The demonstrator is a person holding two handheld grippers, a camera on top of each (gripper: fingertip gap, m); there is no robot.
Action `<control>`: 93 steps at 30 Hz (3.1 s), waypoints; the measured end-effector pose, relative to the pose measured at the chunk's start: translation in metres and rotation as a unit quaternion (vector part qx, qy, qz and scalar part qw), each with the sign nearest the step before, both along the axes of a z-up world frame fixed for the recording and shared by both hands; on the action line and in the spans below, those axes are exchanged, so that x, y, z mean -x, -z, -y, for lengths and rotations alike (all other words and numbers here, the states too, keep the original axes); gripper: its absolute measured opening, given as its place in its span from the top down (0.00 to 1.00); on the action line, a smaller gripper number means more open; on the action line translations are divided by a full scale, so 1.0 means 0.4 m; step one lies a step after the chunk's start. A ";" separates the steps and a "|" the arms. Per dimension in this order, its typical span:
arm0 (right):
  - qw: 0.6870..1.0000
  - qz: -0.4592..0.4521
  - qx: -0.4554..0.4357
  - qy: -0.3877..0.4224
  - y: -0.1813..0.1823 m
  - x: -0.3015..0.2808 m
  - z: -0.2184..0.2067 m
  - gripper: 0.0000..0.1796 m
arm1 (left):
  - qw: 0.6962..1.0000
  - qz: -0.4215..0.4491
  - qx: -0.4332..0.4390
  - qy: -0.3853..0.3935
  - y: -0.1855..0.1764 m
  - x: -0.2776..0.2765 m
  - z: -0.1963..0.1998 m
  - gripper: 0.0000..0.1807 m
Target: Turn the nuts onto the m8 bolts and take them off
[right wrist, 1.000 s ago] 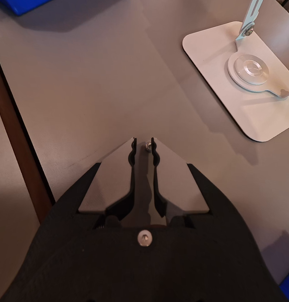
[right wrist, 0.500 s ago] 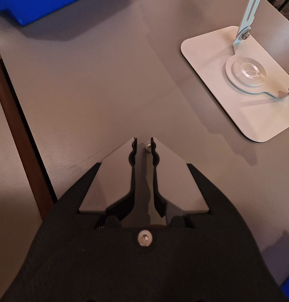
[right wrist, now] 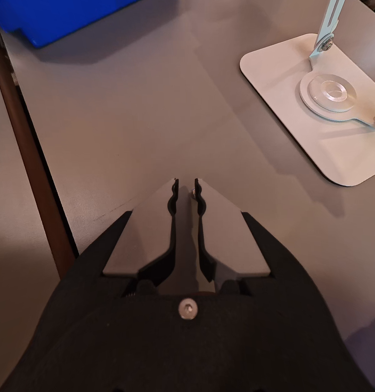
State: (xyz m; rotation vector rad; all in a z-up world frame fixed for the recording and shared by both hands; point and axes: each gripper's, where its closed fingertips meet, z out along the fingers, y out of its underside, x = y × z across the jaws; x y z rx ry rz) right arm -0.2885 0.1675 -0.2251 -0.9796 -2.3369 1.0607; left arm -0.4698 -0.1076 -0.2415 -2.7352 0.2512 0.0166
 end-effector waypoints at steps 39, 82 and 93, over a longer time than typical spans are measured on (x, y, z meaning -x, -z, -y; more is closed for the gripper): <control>0.994 -0.044 0.038 0.095 -0.046 0.050 -0.056 0.73 | 0.946 0.002 -0.123 -0.299 -0.271 -0.033 0.037 0.68; 0.998 -0.053 -0.004 0.043 -0.051 0.018 -0.005 0.80 | 0.990 0.039 0.087 -0.104 -0.183 -0.308 0.258 0.89; 0.999 -0.034 -0.001 0.031 -0.028 0.011 0.013 0.81 | 0.980 -0.033 0.018 -0.197 -0.191 -0.224 0.164 0.64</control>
